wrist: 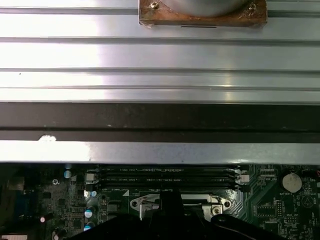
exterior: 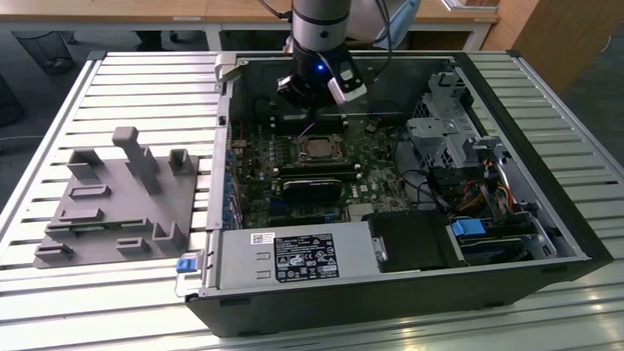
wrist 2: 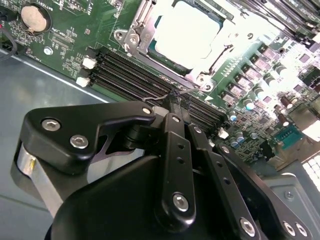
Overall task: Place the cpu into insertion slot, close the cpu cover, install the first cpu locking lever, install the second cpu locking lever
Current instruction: 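Install the first cpu locking lever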
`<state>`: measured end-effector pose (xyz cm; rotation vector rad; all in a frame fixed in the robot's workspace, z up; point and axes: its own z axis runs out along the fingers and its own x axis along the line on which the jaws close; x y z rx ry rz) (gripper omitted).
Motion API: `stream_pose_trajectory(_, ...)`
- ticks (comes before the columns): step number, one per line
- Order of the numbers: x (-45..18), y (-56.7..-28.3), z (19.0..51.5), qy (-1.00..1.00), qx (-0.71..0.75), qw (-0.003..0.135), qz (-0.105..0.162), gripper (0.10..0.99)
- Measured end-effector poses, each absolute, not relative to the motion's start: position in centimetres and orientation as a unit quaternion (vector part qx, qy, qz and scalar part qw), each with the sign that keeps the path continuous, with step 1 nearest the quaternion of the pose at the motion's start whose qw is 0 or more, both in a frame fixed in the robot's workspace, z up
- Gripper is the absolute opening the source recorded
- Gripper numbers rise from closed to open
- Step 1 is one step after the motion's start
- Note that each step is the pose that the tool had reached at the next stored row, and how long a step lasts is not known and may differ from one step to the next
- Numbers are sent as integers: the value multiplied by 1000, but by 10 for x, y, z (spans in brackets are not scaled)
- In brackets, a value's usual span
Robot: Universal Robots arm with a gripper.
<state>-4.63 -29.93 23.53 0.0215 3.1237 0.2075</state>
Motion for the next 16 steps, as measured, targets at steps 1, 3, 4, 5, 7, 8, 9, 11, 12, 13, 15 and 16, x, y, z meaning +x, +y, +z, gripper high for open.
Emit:
stream_pose_trajectory(1,-45,-299,235,998,7,5,66,118)
stream_pose_trajectory(3,-44,-299,235,998,7,5,66,118)
stream_pose_trajectory(4,-43,-299,234,998,7,5,66,118)
stream_pose_trajectory(5,-42,-299,234,998,7,5,66,118)
stream_pose_trajectory(7,-41,-299,233,998,7,5,66,118)
stream_pose_trajectory(8,-40,-299,232,998,7,5,66,118)
stream_pose_trajectory(9,-39,-299,231,998,7,5,66,118)
stream_pose_trajectory(11,-38,-299,230,998,7,5,66,118)
stream_pose_trajectory(12,-37,-299,229,998,7,5,66,118)
stream_pose_trajectory(13,-36,-299,229,998,7,5,66,118)
stream_pose_trajectory(15,-35,-299,228,998,7,5,66,118)
stream_pose_trajectory(16,-35,-299,228,998,7,5,66,118)
